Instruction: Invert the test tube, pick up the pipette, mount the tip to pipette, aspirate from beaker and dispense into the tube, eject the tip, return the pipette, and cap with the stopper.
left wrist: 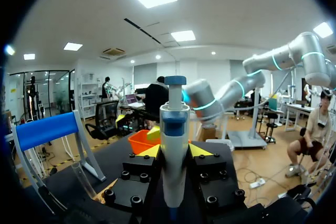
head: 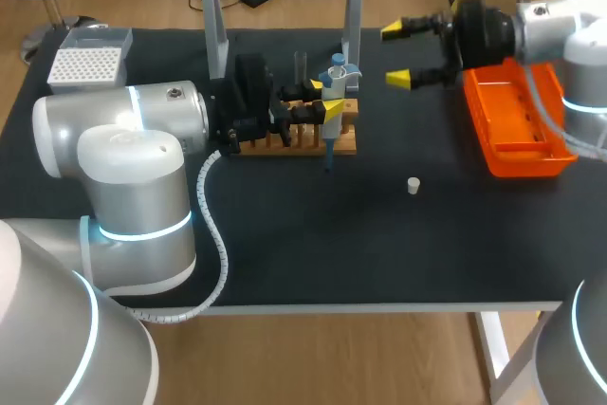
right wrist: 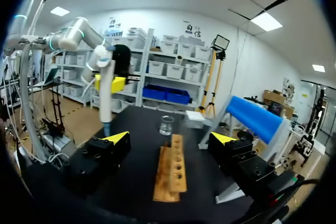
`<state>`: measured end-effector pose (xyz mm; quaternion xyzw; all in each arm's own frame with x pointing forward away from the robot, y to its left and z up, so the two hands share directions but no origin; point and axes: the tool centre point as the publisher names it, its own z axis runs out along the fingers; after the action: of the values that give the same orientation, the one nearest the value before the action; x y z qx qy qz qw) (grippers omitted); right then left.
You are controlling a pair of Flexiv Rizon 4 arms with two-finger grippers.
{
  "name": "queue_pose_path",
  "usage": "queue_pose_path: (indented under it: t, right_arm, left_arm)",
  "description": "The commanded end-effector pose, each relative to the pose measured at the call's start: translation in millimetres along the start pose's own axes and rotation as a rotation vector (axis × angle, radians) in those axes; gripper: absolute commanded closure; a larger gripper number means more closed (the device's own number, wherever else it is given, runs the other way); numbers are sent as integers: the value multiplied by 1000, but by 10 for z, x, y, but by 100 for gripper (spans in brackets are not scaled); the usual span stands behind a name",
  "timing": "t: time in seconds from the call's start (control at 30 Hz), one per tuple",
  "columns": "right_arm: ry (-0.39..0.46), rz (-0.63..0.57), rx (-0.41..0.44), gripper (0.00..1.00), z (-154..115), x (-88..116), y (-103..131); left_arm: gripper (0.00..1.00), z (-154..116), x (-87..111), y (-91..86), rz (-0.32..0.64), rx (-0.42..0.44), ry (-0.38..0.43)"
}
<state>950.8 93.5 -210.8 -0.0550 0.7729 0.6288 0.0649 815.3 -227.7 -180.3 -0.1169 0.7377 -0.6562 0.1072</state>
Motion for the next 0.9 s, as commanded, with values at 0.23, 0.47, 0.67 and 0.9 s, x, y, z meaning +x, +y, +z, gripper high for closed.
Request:
queue_pose_path:
  t: [0.23, 0.47, 0.67, 0.9]
  right_arm:
    - [-110, 5, 25, 0, 151, -723, 111]
    - [-181, 20, 37, 0, 294, -1021, 221]
    - [-206, 22, 66, 0, 430, -1149, 205]
    - [-228, 28, 94, 0, 489, -1268, 145]
  left_arm:
    - [100, 13, 7, 2, 0, -1, -4]
    - [100, 13, 7, 2, 0, -1, -4]
    - [100, 13, 7, 2, 0, -1, -4]
    - [100, 13, 7, 2, 0, -1, -4]
